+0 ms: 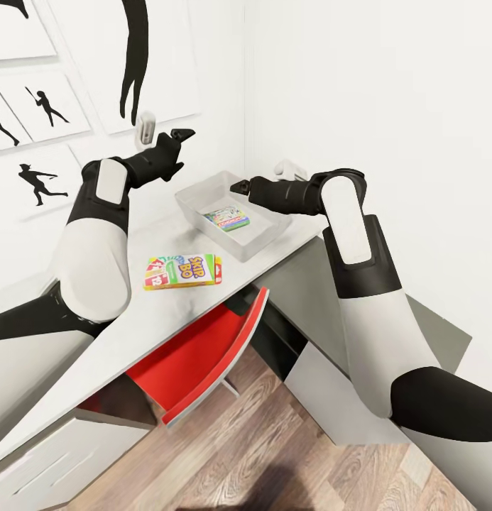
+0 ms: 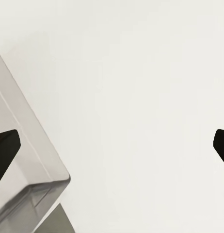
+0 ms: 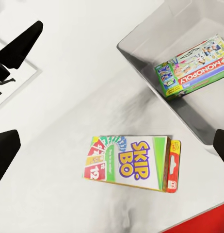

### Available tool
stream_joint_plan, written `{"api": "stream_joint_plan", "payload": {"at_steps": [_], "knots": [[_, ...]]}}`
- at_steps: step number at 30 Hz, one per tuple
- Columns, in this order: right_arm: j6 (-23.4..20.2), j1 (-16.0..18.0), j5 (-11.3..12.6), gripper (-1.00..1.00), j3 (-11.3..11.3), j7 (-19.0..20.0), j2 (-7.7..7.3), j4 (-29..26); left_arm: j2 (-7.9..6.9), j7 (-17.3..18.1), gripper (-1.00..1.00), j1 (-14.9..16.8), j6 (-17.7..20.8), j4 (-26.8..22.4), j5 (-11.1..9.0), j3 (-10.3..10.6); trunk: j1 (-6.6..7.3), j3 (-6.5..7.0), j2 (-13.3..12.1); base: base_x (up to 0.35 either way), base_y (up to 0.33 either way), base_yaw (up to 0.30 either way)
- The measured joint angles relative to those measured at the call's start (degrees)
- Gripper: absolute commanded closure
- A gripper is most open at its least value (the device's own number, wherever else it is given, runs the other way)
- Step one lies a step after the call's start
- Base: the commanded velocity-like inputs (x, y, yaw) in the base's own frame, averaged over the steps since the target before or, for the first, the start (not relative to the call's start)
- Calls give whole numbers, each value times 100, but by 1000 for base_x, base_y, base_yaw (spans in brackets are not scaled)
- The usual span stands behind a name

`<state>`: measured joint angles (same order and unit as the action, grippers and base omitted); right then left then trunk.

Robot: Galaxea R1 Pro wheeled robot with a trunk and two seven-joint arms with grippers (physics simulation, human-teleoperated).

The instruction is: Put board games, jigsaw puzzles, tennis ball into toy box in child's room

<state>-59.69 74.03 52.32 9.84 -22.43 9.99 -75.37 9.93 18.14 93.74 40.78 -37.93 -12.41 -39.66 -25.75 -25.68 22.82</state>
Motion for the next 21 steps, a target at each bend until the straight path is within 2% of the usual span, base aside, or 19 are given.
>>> {"api": "stream_joint_plan", "payload": {"at_steps": [21], "knots": [[13,-12,5,-100,-81,-8,0,17,0,6,-100,-206,21,-6,12,7,0,16,0,0,0,0]]}}
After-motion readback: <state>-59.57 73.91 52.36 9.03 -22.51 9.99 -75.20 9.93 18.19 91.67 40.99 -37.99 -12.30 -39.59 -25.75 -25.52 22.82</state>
